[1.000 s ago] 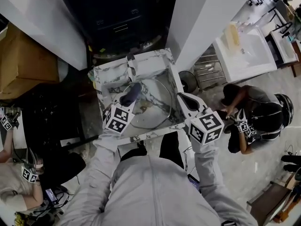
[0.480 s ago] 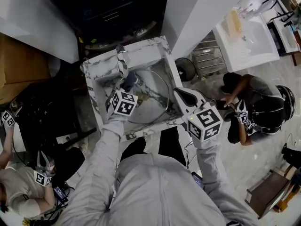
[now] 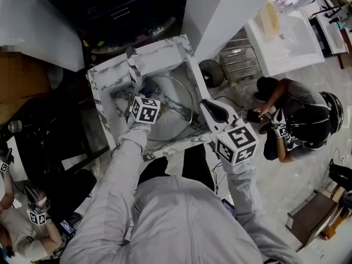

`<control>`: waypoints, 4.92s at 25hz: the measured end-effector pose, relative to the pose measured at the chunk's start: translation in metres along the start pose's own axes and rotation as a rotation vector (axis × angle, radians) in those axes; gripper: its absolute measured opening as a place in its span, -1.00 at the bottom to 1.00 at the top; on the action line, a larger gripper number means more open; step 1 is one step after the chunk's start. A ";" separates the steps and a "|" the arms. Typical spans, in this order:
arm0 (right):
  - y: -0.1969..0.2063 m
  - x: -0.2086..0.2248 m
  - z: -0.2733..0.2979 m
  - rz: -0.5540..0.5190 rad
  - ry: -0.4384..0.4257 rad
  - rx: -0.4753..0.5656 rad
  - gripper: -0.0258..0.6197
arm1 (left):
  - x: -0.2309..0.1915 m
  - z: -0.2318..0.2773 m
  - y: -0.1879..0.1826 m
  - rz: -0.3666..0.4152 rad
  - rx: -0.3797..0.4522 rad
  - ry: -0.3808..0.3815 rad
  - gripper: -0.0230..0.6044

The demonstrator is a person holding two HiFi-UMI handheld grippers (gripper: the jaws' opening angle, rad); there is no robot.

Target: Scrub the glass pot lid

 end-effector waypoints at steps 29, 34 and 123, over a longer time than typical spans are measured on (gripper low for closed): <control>0.019 -0.006 -0.005 0.083 -0.095 -0.045 -0.83 | 0.037 0.047 -0.017 -0.084 -0.010 0.174 -0.75; 0.021 -0.005 -0.009 0.084 -0.084 -0.048 -0.83 | 0.064 0.049 -0.022 -0.042 -0.014 0.261 -0.75; 0.037 -0.038 0.013 0.095 -0.031 -0.025 -0.83 | 0.106 -0.075 0.118 0.431 -0.685 0.986 -0.75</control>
Point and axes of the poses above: the fingertips, and each gripper's own axes: z forward along the fingers, x to its right, y out of its underside, the point moved 5 cm from there along -z, backward along the fingers, and after that the axes turned 1 degree about z, right-handed, at the moved point
